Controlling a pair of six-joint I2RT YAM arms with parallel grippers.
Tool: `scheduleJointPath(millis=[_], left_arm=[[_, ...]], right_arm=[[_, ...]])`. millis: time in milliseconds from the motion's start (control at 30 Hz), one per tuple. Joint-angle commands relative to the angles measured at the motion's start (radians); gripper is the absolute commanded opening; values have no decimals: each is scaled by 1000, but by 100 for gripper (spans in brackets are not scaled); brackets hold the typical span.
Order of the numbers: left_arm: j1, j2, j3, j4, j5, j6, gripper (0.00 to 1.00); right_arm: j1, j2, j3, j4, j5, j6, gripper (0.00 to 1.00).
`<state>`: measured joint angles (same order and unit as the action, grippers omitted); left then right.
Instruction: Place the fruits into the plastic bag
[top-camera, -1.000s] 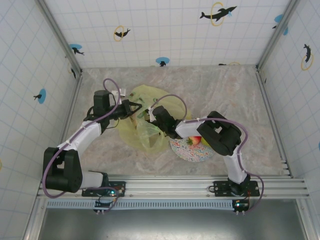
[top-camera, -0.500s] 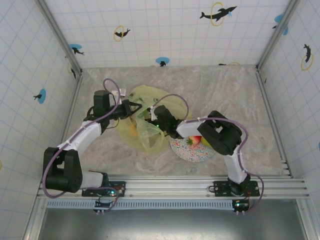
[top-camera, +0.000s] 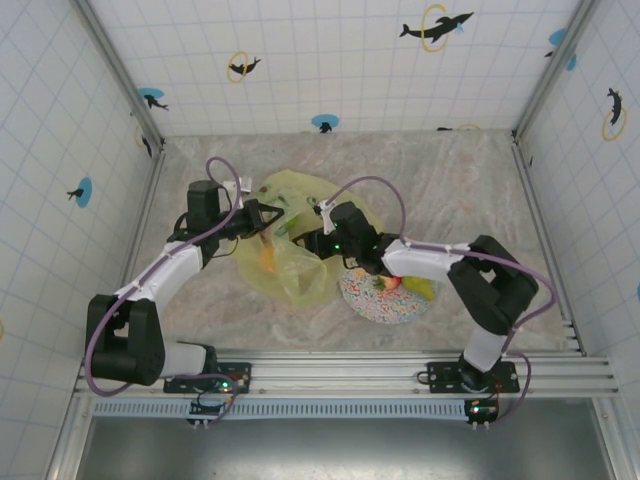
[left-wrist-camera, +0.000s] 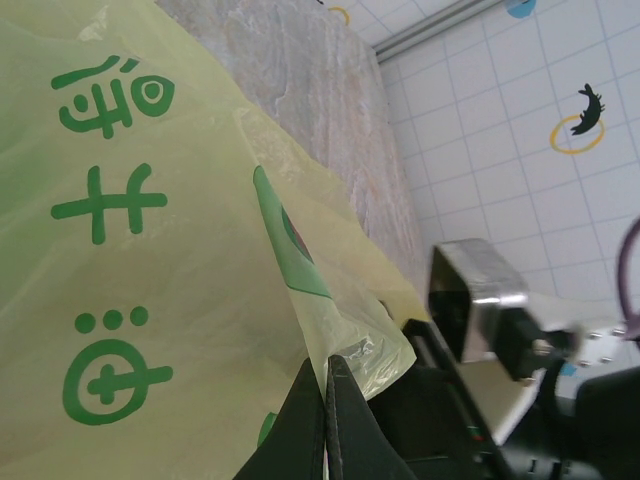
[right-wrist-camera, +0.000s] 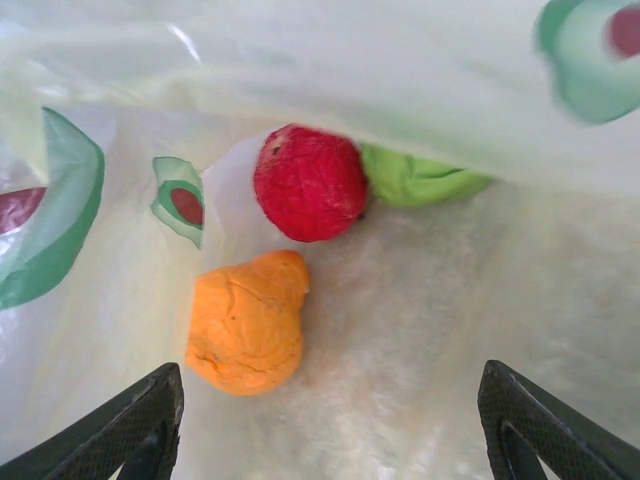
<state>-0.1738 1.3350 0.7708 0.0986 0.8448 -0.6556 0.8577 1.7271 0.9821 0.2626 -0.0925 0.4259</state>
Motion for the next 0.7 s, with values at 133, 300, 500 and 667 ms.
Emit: scheduleJointPath(millis=[133,300,500,667], left_arm=[[5,-11,4,-9,-5,11,0],[4,-8,3,-12,-9,14,0],[5,-6,3,-14,-10,14,0],[5,-2,6,-17,-16,15,0]], right_arm=[[1,-168,-60,-213,159,-161,79],[6,-296,-87,-296,181,-197,79],[21,-449,-113,-485,251,-229,79],[31,-554,-147,-642,321,-218,80]])
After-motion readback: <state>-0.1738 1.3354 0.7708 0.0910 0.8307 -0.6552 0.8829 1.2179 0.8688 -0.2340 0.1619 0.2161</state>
